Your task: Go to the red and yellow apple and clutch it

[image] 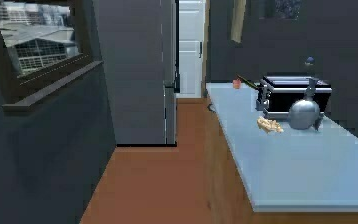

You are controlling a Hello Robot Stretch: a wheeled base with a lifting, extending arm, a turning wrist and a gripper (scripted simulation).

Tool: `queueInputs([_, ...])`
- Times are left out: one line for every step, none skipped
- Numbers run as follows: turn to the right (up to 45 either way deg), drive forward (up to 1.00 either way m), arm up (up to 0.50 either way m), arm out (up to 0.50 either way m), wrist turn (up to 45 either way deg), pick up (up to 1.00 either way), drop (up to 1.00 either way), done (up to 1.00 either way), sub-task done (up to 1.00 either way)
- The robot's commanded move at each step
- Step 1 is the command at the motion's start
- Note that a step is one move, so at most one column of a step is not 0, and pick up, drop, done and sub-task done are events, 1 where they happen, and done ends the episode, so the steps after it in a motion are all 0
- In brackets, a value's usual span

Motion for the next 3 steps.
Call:
queueInputs([-3.0,0.00,0.00,0.00,0.0,0.00,0.00,0.00,0.00])
queueInputs([-24.0,0.00,0.00,0.00,0.0,0.00,0.00,0.00,0.00])
queueInputs([0.0,0.30,0.00,0.00,0.0,0.00,0.00,0.00,0.00])
